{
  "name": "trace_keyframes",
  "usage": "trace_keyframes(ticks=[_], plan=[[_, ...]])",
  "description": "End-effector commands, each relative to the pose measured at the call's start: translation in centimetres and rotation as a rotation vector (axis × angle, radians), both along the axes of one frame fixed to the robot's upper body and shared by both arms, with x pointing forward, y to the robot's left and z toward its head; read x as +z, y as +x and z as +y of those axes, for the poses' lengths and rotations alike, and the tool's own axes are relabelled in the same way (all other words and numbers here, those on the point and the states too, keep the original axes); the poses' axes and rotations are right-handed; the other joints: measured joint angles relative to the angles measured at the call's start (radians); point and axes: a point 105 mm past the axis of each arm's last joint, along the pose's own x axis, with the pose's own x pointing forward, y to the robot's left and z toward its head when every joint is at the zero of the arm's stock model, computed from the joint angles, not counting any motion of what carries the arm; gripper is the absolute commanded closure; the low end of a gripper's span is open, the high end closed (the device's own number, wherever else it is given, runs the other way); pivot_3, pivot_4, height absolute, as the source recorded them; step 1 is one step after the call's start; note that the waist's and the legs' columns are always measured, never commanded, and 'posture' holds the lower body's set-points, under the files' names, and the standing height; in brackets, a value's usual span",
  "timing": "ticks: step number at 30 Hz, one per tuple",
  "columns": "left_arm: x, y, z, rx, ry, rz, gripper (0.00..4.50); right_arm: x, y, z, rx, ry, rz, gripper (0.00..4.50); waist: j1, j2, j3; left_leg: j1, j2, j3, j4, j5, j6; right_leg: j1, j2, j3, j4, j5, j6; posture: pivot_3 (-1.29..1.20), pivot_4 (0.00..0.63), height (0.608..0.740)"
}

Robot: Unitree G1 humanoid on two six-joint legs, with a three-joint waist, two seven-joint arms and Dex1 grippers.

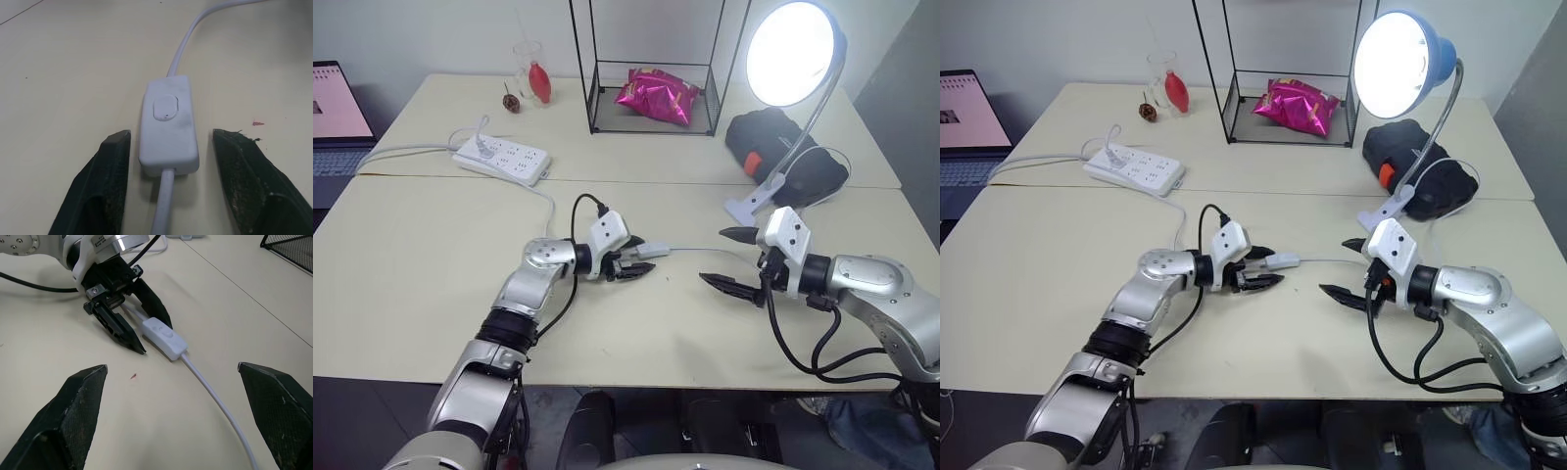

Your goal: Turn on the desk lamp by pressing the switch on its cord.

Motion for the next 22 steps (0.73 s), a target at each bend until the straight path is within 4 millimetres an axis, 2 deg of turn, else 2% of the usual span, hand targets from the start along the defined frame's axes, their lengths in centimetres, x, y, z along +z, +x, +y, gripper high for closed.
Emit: trace_keyframes(ticks=[1, 3, 6, 9, 12, 15, 22], plan=[[4.2, -0.4, 0.9, 0.009, -0.045, -0.137, 0.39, 1.5, 0.0, -0.6, 0.015, -0.021, -0.061, 0.0, 0.001, 0.0, 0.0, 0.0, 0.0, 0.0, 0.0, 0.0, 0.0, 0.0, 0.0, 0.0, 0.0, 0.0, 0.0, 0.0, 0.15, 0.74], [5.6, -0.6, 1.8, 0.045, -0.043, -0.178, 0.02, 1.6, 0.0, -0.9, 0.016, -0.03, -0.06, 0.0, 0.001, 0.0, 0.0, 0.0, 0.0, 0.0, 0.0, 0.0, 0.0, 0.0, 0.0, 0.0, 0.0, 0.0, 0.0, 0.0, 0.15, 0.74], [7.2, -1.2, 3.8, 0.111, -0.039, -0.193, 0.02, 1.8, 0.3, -1.7, 0.004, -0.055, -0.084, 0.0, 0.001, 0.0, 0.0, 0.0, 0.0, 0.0, 0.0, 0.0, 0.0, 0.0, -0.001, 0.0, 0.0, 0.0, 0.0, 0.0, 0.15, 0.74], [7.5, -2.3, 6.2, 0.174, 0.03, -0.178, 0.02, 2.1, 0.6, -2.5, -0.003, -0.066, -0.12, 0.0, -0.003, 0.0, 0.0, 0.001, 0.0, 0.0, 0.0, 0.0, 0.0, 0.0, -0.001, 0.0, 0.0, 0.0, 0.0, 0.0, 0.15, 0.74], [7.7, -4.0, 8.0, 0.199, 0.054, -0.156, 0.02, 2.1, 0.2, -2.8, 0.032, -0.067, -0.111, 0.0, -0.004, 0.0, 0.0, 0.001, 0.0, 0.001, -0.001, 0.0, 0.0, 0.0, -0.001, 0.0, 0.0, 0.0, 0.0, 0.0, 0.15, 0.74], [7.7, -4.9, 9.5, 0.242, 0.049, -0.114, 0.02, 2.3, 0.2, -3.2, 0.039, -0.065, -0.114, 0.0, 0.0, 0.0, 0.0, 0.001, 0.001, 0.0, -0.001, 0.0, 0.0, 0.0, -0.001, 0.0, 0.0, 0.0, 0.0, 0.0, 0.15, 0.74], [7.5, -6.4, 10.1, 0.264, 0.018, -0.08, 0.02, 2.5, 0.6, -3.7, 0.058, -0.079, -0.133, 0.0, 0.003, 0.0, 0.0, 0.001, 0.0, 0.0, 0.001, 0.0, 0.0, 0.001, -0.002, 0.0, 0.0, 0.0, 0.0, 0.0, 0.15, 0.74]])
